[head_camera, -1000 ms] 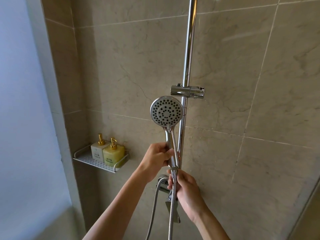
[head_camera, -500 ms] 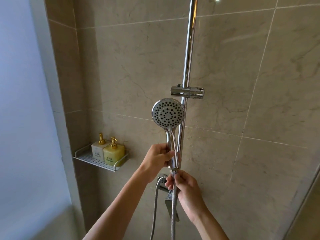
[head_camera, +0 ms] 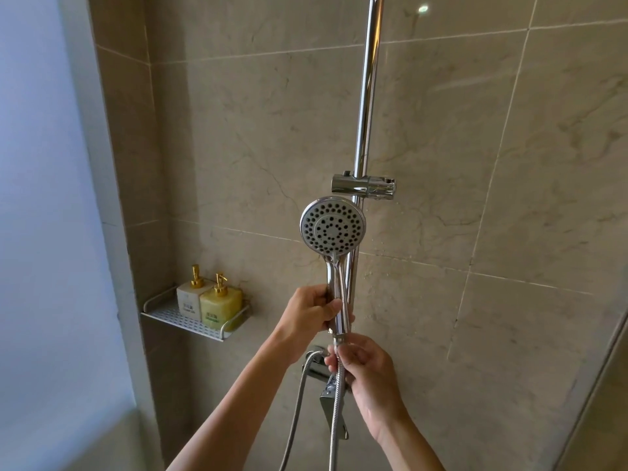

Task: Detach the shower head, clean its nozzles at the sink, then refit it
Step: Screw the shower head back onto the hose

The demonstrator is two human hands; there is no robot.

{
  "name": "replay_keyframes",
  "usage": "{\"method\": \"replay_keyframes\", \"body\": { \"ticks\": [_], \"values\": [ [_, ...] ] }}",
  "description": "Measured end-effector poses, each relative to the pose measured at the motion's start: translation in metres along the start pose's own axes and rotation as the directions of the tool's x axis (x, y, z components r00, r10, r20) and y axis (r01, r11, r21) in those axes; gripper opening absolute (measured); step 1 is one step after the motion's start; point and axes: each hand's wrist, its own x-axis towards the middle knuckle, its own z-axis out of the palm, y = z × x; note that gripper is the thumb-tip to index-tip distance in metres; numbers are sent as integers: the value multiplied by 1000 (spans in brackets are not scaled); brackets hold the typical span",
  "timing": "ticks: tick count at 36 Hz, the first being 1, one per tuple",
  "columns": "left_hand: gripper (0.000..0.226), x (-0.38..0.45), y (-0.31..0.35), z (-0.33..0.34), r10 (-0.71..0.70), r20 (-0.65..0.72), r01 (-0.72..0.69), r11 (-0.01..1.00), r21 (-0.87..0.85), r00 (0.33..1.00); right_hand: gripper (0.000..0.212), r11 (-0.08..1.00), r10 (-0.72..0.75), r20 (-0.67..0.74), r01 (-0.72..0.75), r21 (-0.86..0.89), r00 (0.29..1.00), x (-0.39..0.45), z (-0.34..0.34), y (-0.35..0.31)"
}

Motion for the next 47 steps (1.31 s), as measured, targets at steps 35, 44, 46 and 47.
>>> {"method": "replay_keyframes", "body": {
  "ticks": [35, 44, 46, 47],
  "values": [
    [14, -5, 9, 3, -10, 53, 13, 999, -49, 999, 30, 993, 103, 165, -110, 35, 981, -7, 1, -21],
    [15, -9, 9, 4, -19, 42, 21, 998, -54, 999, 47, 995, 36, 150, -22, -94, 988, -10, 3, -20],
    [15, -10, 9, 4, -16, 35, 18, 999, -46, 999, 37, 992, 30, 148, -11, -125, 989, -11, 3, -21],
    [15, -10, 9, 4, -15, 33, 16, 999, -44, 999, 31, 990, 30, 141, -10, -138, 990, -12, 3, -21]
  ]
}}
